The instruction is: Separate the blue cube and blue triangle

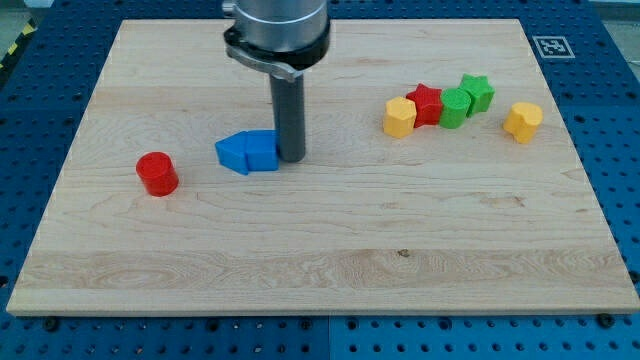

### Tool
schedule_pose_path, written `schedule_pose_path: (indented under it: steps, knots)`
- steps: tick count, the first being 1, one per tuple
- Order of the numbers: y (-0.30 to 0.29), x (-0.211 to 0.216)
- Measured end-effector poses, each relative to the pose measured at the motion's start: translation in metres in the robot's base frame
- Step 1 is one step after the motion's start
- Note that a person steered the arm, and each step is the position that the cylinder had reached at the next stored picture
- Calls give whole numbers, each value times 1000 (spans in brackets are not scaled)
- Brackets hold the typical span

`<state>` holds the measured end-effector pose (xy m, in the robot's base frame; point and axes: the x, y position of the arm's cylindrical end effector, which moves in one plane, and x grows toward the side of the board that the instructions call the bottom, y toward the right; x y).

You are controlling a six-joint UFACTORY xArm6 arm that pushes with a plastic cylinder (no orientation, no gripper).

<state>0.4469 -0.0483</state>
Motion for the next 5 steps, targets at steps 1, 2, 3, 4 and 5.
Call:
schedule_pose_path:
  steps: [1, 2, 3, 4, 5]
  knots:
    - [-25, 0]
    - [-31, -1]
    - [-36, -31]
    - [-32, -46]
    - [-2, -32]
